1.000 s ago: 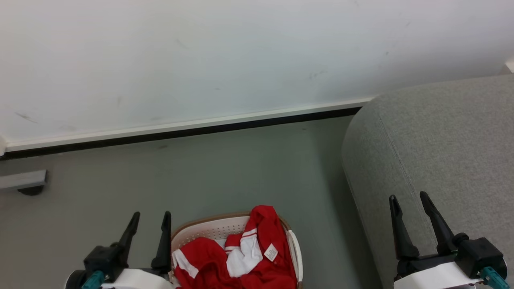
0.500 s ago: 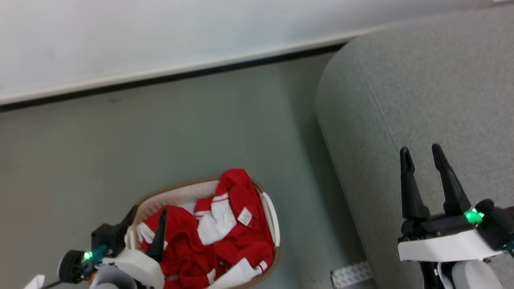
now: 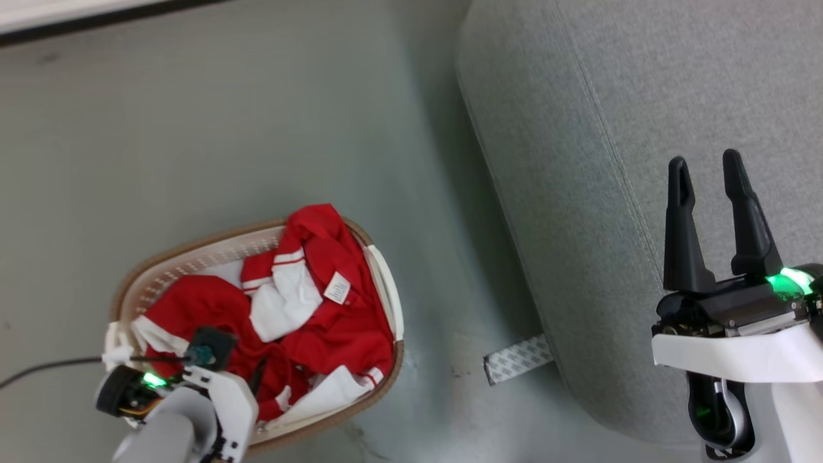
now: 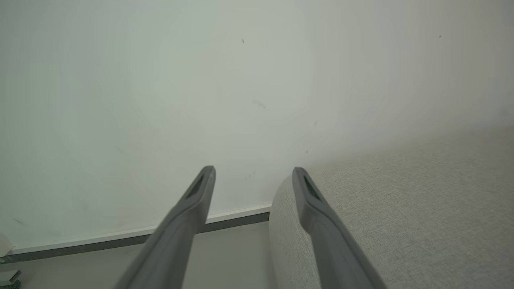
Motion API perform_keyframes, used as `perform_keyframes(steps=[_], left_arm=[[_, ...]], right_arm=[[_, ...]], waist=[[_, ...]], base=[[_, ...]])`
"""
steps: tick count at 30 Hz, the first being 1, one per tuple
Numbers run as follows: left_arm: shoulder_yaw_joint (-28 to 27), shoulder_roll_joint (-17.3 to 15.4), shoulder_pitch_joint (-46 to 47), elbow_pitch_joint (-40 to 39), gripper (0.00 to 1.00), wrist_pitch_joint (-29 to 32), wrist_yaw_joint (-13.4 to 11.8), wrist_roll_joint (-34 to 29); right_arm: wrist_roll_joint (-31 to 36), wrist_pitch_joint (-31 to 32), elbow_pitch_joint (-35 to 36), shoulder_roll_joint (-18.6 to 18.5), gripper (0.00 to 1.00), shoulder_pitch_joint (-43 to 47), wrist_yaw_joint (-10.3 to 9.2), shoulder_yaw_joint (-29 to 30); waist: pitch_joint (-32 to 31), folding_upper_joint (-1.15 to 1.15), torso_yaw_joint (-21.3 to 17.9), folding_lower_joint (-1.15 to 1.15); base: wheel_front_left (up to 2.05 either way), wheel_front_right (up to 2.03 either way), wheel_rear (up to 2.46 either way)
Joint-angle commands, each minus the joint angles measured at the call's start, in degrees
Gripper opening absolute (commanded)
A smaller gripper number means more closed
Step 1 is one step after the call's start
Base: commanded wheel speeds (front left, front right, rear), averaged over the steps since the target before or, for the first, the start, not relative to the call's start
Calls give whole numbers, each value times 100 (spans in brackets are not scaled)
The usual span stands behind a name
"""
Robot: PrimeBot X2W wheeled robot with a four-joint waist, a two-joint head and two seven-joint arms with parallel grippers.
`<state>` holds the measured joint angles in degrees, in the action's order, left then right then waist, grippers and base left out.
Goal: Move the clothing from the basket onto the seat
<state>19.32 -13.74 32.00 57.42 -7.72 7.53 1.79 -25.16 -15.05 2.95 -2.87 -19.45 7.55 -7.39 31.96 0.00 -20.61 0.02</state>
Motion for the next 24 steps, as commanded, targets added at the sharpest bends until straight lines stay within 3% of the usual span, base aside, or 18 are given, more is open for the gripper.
perform_keyframes(steps=[1,13,22,23,24], left_arm=[[51,-128,119,75,100,62,-13,106],[1414,-606,894,1210,100,1239,-11,394],[1772,-820,1227,1430,100,1620,-10,618],[1770,-823,1252,1435,56,1605,-10,652],[1771,-818,1269,1438,0,1553,-10,690]], right_arm=[[-48,-19,42,-4,100,-85,-12,-9],[-333,-19,272,-2,100,-256,-12,-157],[-505,-19,336,-2,100,-320,-12,-261],[-510,-19,337,-2,100,-319,-12,-265],[-518,-19,334,-2,100,-320,-12,-268]], waist=[[268,0,-243,-2],[856,0,-807,-2],[1147,0,-1036,-2],[1158,0,-1044,-2],[1166,0,-1050,-2]], base=[[0,0,0],[0,0,0],[0,0,0],[0,0,0],[0,0,0]])
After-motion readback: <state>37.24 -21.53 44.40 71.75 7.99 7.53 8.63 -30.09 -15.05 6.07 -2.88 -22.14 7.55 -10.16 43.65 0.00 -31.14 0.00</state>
